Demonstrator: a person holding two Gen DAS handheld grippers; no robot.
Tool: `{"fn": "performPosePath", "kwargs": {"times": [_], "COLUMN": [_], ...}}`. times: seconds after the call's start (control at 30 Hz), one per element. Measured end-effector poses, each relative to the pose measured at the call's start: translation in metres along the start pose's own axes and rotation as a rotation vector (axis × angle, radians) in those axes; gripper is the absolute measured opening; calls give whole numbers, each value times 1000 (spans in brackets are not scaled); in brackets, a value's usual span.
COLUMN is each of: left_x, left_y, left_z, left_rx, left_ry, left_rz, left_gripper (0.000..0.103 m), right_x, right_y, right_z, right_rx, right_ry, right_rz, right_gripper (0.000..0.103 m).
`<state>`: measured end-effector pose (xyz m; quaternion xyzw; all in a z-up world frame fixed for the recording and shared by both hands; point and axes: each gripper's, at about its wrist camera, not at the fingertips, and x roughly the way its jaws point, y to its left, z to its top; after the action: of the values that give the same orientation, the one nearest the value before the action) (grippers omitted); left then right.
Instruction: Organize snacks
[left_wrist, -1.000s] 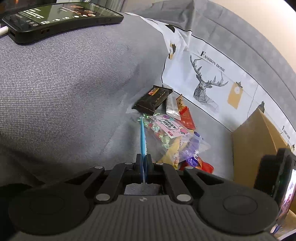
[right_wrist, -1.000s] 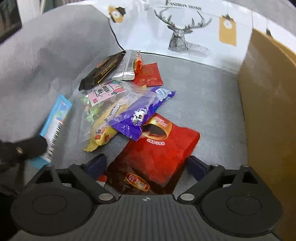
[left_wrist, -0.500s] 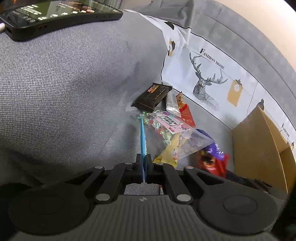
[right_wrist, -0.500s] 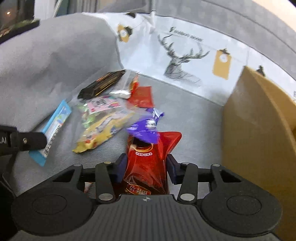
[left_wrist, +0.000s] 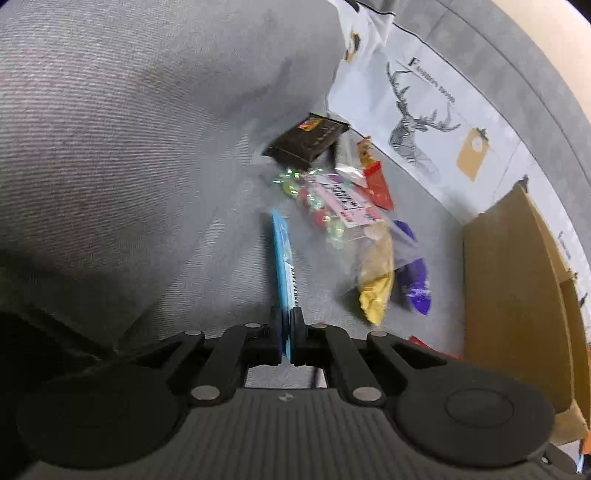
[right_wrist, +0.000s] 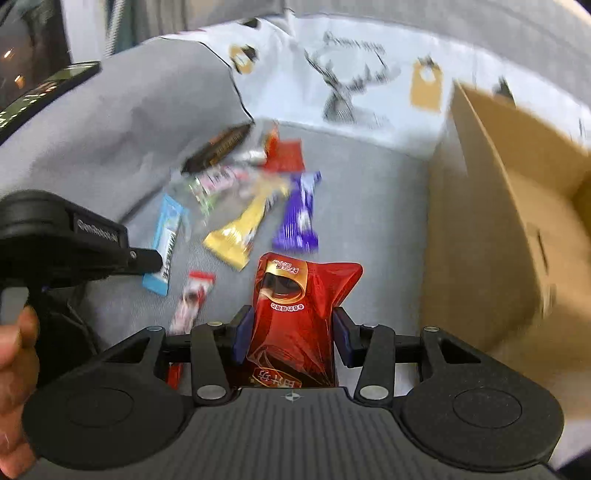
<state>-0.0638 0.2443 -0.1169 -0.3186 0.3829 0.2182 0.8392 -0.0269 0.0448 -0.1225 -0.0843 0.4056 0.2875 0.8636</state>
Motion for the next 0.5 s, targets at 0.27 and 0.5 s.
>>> {"fn": "performPosePath", "kwargs": {"times": [0.27, 0.5], "left_x": [2, 17], "left_y": [-16, -37], "left_z": [-2, -11], "left_rx": [95, 229], "left_ry": [-85, -126], "left_rz": [99, 191], "left_gripper": [28, 31], "right_x": [9, 20], "right_y": [-6, -8], "right_z": [-8, -11], "right_rx": [0, -4], "right_ry": [-14, 25], "right_rz": [16, 11], "right_gripper": [50, 62]}}
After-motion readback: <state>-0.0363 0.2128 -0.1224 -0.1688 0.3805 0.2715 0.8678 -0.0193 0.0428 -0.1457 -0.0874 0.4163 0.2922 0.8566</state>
